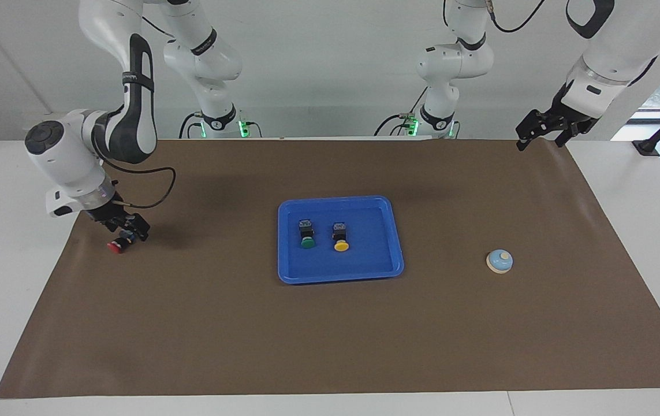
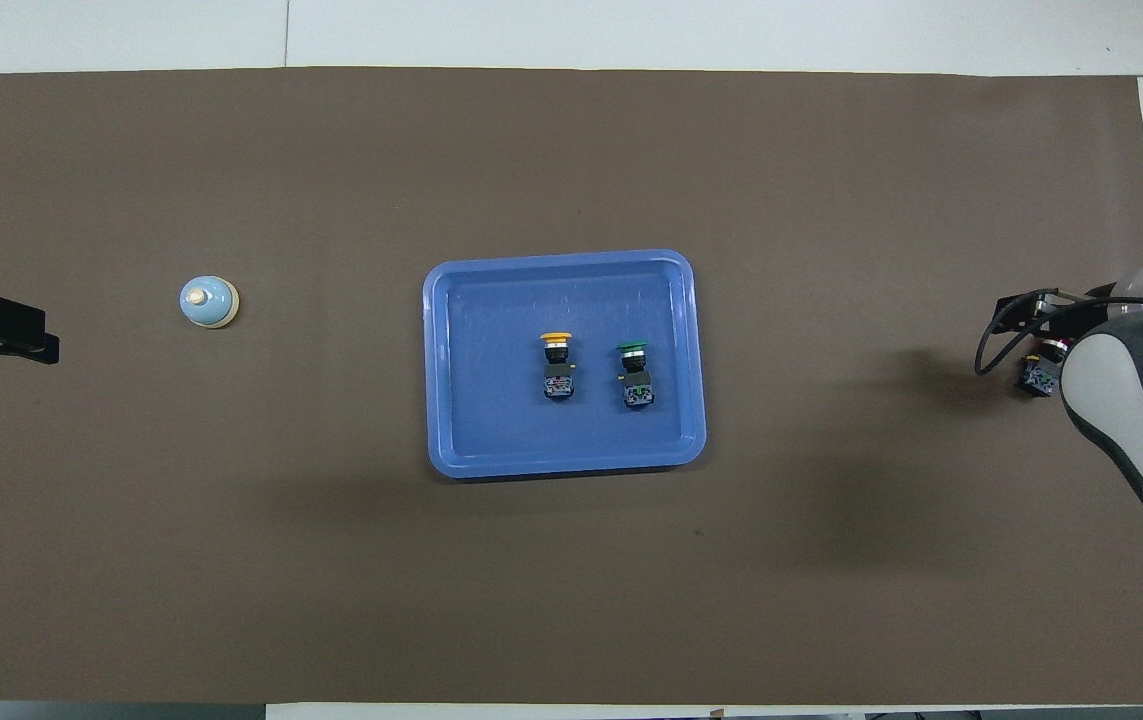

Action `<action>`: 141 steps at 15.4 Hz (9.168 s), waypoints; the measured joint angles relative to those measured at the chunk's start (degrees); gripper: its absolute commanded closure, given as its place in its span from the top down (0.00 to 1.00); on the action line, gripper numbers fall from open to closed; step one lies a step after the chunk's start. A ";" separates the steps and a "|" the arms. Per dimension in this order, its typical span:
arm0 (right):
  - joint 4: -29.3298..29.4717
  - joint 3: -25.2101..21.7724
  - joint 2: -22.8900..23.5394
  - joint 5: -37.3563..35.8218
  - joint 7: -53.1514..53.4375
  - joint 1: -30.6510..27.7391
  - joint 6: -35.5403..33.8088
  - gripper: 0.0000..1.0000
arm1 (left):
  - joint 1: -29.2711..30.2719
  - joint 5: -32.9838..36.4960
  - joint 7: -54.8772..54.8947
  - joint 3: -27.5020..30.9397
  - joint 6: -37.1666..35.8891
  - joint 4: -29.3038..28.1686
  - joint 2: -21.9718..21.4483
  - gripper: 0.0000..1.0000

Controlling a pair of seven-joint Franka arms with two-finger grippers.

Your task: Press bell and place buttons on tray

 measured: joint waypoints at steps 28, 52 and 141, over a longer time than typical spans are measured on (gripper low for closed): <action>-4.20 0.90 3.94 0.00 -0.87 -4.39 8.84 0.00 | 0.00 0.00 0.00 0.00 0.00 0.00 0.00 1.00; 28.76 1.69 15.33 3.77 20.65 49.24 -13.12 0.00 | 0.00 0.00 0.00 0.00 0.00 0.00 0.00 1.00; 32.96 -2.52 -12.73 -2.03 -12.27 13.82 -52.64 1.00 | 2.05 0.80 -0.91 0.93 34.72 -12.11 16.26 0.60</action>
